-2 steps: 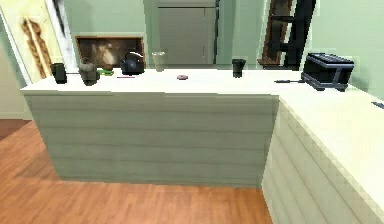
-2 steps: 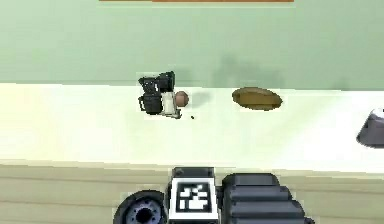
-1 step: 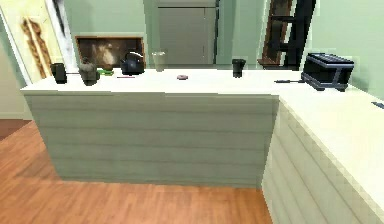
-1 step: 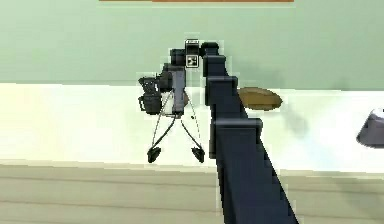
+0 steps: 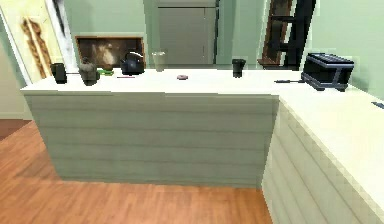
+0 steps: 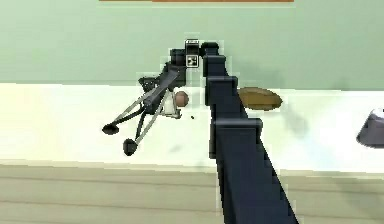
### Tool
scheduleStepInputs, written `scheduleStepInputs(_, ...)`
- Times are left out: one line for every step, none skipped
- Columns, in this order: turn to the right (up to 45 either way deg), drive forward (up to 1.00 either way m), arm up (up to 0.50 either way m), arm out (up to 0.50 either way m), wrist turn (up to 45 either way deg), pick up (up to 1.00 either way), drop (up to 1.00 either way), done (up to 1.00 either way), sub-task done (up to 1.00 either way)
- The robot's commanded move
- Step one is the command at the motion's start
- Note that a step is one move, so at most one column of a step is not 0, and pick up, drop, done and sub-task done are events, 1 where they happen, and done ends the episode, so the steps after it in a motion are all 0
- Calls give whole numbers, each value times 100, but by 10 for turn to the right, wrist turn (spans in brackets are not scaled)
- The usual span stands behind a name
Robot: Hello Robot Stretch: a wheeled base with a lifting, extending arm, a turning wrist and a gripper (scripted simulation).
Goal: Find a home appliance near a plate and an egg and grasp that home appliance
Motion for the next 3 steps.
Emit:
scheduleStepInputs(0, 0, 0, 0, 450, 0, 0, 0, 0)
scheduleStepInputs(0, 0, 0, 0, 450, 0, 0, 0, 0)
scheduleStepInputs(0, 0, 0, 0, 450, 0, 0, 0, 0)
